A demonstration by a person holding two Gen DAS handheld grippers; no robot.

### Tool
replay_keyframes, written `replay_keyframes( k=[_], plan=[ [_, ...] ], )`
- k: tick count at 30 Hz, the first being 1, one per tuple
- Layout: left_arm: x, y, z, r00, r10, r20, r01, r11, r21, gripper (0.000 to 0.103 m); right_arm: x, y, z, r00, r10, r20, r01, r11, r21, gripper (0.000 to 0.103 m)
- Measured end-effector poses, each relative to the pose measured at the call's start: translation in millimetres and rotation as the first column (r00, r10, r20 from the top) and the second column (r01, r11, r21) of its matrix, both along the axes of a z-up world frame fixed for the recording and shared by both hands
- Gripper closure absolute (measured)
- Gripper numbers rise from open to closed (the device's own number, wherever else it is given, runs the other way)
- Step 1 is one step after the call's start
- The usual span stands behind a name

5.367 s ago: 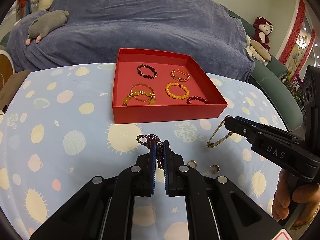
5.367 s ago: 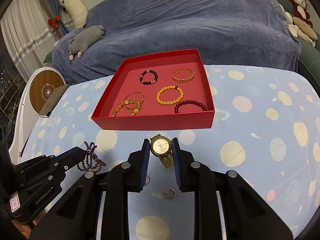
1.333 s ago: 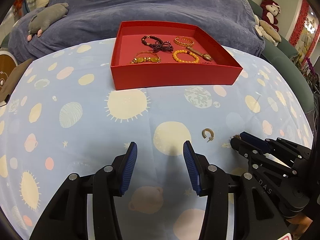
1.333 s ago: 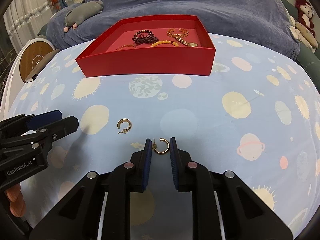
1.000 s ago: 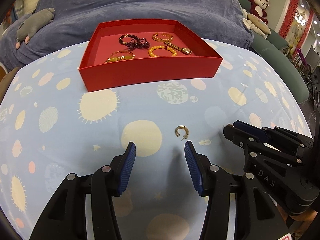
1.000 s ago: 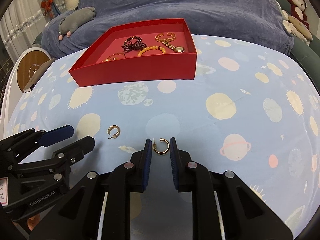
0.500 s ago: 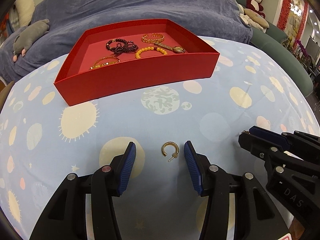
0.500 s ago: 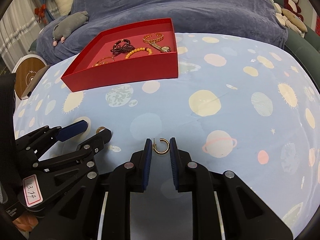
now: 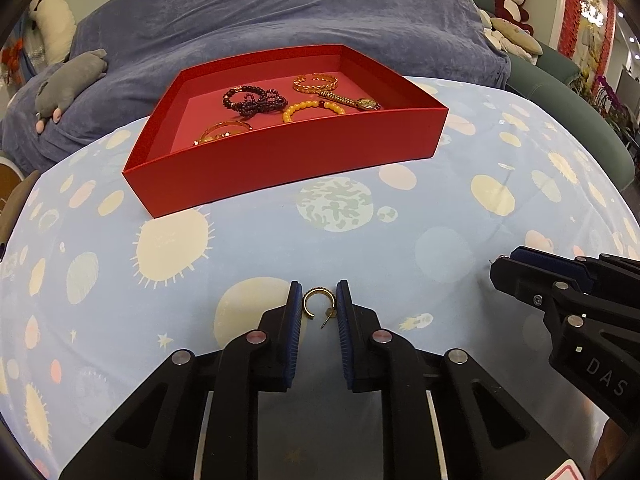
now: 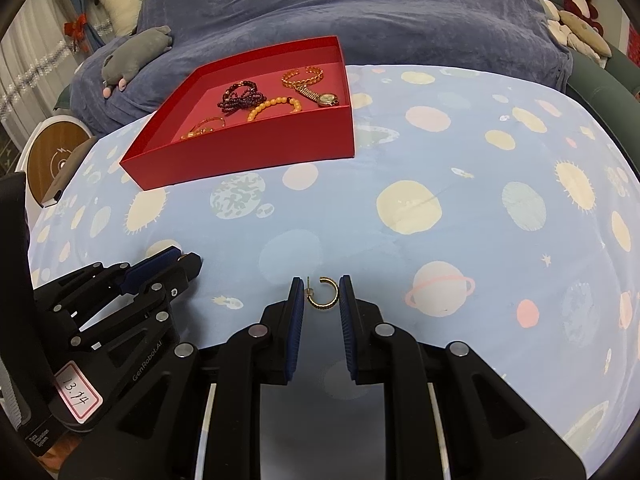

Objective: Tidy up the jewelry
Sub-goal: 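Grasp a gold hoop earring with the right tool while the left tool grasps the other, then carry both gold hoop earrings into the red box and open both tools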

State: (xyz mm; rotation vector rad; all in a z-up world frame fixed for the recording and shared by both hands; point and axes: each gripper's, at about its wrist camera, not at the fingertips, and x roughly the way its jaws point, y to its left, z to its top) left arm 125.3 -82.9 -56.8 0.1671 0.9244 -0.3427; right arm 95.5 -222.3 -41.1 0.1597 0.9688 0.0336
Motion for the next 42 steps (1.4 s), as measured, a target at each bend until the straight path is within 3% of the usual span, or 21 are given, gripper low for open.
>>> replay_keyframes(
  k=[18, 42],
  plan=[
    [-1, 49, 28, 0.996, 0.075, -0.056, -0.081, 0.989, -0.127, 0.088, 8, 25, 23, 0.998, 0.029, 0.048, -0.031, 0.999, 0.044, 0.085],
    [25, 59, 75, 0.988, 0.149, 0.03, -0.146, 0.985, -0.089, 0.088, 37, 58, 68, 0.984, 0.07, 0.162, -0.076, 0.997, 0.031, 0.085]
  ],
)
